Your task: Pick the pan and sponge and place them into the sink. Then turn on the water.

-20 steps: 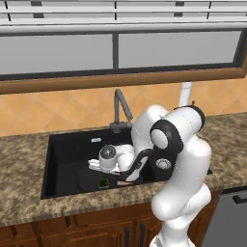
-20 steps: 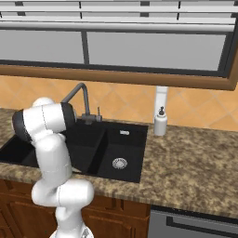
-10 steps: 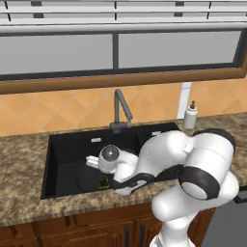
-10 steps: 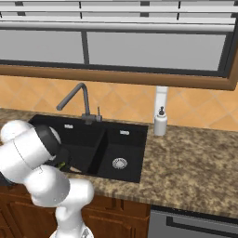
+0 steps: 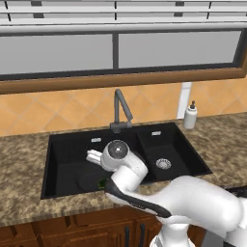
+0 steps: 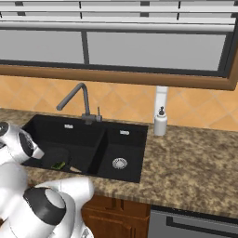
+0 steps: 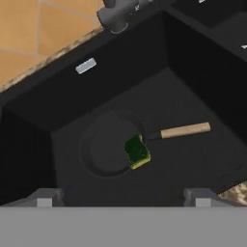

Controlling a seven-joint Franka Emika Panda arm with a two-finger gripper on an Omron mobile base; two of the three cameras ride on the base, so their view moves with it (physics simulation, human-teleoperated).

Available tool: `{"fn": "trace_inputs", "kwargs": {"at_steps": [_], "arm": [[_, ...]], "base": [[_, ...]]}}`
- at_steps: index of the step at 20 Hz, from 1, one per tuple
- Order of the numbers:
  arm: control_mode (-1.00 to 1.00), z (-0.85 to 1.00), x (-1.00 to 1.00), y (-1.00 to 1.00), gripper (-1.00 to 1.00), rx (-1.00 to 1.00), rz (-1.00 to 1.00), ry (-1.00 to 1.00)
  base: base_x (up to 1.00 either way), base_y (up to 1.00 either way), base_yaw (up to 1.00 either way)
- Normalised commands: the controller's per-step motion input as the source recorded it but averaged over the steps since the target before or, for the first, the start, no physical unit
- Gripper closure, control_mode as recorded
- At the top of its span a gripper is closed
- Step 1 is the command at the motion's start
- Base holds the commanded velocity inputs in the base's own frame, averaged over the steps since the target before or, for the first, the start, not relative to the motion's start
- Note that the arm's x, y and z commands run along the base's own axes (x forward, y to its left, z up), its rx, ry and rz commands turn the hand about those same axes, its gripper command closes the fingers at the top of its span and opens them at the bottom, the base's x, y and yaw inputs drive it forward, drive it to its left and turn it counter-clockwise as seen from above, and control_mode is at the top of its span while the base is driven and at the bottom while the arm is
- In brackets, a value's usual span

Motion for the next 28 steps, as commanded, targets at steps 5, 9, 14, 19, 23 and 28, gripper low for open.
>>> {"fn": "trace_inputs", "kwargs": {"at_steps": [5,9,14,19,23,28], "arm": [[-1.00,1.00,-0.71,0.00,-1.00,0.00,-0.10,0.00],[-1.00,1.00,-0.33,-0.21,-1.00,0.05,-0.16,0.01],[-1.00,1.00,-0.19,-0.49,-1.00,0.14,-0.13,0.07],[-1.00,0.57,-0.36,-0.65,-1.00,0.20,-0.06,0.10],[-1.00,-0.08,0.00,-0.22,-1.00,0.07,0.00,0.21],[-1.00,-0.02,-0.12,-0.57,-1.00,0.24,-0.05,0.02]], "base": [[0.00,0.00,0.00],[0.00,0.00,0.00],[0.00,0.00,0.00],[0.00,0.00,0.00],[0.00,0.00,0.00],[0.00,0.00,0.00]]}}
